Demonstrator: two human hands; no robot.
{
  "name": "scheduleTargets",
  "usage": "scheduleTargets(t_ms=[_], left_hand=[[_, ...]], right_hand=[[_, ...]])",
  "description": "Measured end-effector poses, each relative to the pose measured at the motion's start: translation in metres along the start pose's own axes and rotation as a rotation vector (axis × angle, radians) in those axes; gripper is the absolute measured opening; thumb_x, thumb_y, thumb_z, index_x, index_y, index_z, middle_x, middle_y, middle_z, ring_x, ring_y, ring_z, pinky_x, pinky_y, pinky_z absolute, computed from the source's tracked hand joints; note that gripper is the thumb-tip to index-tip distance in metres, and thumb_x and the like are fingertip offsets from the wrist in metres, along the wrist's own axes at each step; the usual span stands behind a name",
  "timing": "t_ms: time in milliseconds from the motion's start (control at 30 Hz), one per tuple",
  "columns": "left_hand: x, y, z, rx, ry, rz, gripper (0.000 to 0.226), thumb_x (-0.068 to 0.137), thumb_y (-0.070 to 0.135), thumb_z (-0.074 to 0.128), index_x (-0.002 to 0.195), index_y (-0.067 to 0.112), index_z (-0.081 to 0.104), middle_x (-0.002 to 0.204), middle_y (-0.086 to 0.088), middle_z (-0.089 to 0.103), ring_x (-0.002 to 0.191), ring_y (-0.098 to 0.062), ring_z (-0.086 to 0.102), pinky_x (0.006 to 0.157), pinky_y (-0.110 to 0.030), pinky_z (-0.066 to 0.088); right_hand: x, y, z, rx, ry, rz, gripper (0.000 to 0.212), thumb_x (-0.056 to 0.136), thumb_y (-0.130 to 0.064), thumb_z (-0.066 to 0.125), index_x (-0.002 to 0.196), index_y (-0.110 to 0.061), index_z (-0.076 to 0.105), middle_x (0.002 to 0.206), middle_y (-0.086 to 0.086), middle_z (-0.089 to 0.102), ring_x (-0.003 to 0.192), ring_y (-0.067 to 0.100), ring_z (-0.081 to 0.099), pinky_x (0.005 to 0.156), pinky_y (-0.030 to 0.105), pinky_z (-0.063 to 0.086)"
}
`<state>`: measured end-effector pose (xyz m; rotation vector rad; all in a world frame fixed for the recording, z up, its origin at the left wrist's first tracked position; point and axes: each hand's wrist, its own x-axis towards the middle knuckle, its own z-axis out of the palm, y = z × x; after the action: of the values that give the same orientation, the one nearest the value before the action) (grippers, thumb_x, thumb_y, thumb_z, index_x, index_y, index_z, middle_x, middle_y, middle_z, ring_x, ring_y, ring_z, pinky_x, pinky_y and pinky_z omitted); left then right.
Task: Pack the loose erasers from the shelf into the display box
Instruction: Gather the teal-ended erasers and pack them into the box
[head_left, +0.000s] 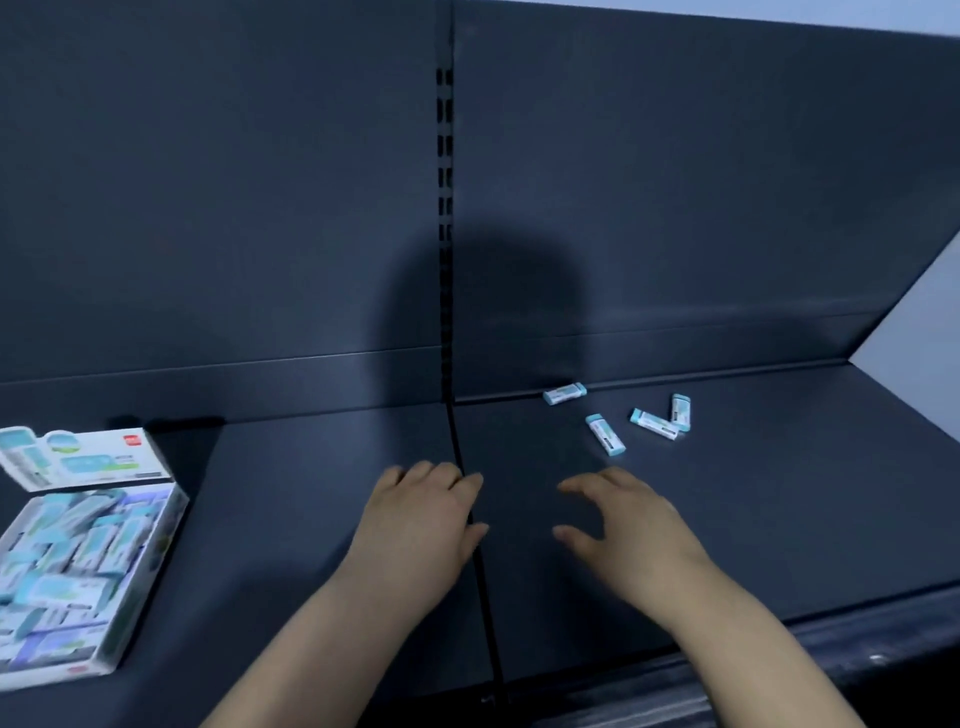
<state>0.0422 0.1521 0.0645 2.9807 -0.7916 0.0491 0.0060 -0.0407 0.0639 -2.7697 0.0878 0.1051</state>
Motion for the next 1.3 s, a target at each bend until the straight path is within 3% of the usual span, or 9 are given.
scheduleTargets(t_ms=[300, 767, 1133, 1300], left_hand=[[0.029, 0.038, 0.013, 0.032, -0.049, -0.038, 0.054, 0.097, 0.047, 0.033, 0.146, 0.027, 0.022, 0.142, 0.008, 0.035, 0.13, -0.014, 0.032, 0.105, -0.028, 0.021], [0.135, 0.178, 0.042, -0.049, -0.072, -0.185, 0.054, 0.094, 0.047, 0.04, 0.143, 0.027, 0.029, 0.141, 0.006, 0.037, 0.131, -0.016, 0.03, 0.105, -0.029, 0.022], [0.182, 0.198, 0.051, -0.134, -0.073, -0.342, 0.067, 0.09, 0.049, 0.048, 0.147, 0.024, 0.02, 0.146, 0.002, 0.028, 0.134, -0.019, 0.024, 0.108, -0.03, 0.02], [0.207, 0.195, 0.054, -0.105, -0.156, -0.417, 0.073, 0.086, 0.053, 0.052, 0.144, 0.017, 0.024, 0.144, -0.003, 0.03, 0.132, -0.022, 0.027, 0.106, -0.033, 0.023]], right_hand=[[0.019, 0.052, -0.007, 0.032, -0.016, -0.024, 0.046, 0.085, -0.044, 0.056, 0.129, -0.032, 0.046, 0.127, -0.007, 0.045, 0.119, 0.013, 0.045, 0.102, 0.032, 0.037], [0.085, 0.225, -0.072, 0.007, -0.071, -0.124, 0.046, 0.081, -0.041, 0.063, 0.124, -0.027, 0.053, 0.114, -0.005, 0.05, 0.106, 0.013, 0.053, 0.095, 0.032, 0.043], [0.142, 0.238, -0.061, 0.113, -0.205, -0.145, 0.081, 0.08, -0.044, 0.065, 0.144, -0.021, 0.022, 0.141, 0.001, 0.033, 0.128, 0.017, 0.038, 0.105, 0.034, 0.036], [0.158, 0.234, -0.051, 0.133, -0.221, -0.124, 0.086, 0.077, -0.048, 0.067, 0.144, -0.017, 0.022, 0.141, 0.002, 0.03, 0.127, 0.017, 0.039, 0.103, 0.032, 0.038]])
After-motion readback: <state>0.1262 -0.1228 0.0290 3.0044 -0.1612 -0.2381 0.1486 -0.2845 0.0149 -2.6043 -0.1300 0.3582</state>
